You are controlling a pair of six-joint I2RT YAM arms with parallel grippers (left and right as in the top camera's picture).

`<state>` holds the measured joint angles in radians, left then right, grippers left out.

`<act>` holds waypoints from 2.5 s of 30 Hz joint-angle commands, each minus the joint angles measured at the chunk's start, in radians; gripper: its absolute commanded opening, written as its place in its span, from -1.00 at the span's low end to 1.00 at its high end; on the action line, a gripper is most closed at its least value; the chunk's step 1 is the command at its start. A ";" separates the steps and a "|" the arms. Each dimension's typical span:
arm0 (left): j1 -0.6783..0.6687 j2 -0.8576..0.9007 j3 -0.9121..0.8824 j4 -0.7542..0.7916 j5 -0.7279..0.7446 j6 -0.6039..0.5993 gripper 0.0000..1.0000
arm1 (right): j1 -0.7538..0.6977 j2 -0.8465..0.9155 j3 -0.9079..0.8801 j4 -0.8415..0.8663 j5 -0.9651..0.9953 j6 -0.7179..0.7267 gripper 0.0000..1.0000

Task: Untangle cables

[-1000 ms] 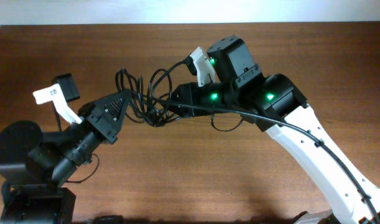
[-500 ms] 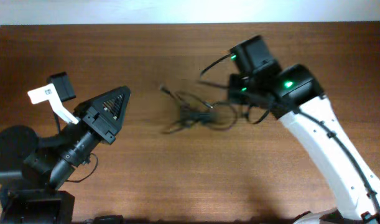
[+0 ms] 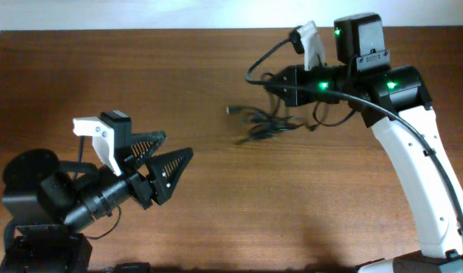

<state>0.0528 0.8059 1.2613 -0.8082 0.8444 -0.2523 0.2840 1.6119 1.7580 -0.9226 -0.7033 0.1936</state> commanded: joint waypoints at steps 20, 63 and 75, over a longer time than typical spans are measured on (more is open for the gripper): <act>-0.073 0.119 -0.199 -0.229 -0.127 -0.148 0.98 | 0.143 -0.094 0.010 0.682 -0.418 0.339 -0.92; -0.279 0.078 -0.135 -0.045 -0.280 -0.113 -0.90 | -0.166 -0.079 0.010 0.046 -0.238 -0.048 -0.93; -0.279 -0.076 0.033 -0.089 -0.319 -0.075 -0.14 | -0.317 -0.079 0.010 -0.222 0.441 -0.119 -0.89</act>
<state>-0.2234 0.7235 1.2785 -0.8742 0.5426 -0.3504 -0.0353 1.5417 1.7634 -1.1458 -0.2951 0.0891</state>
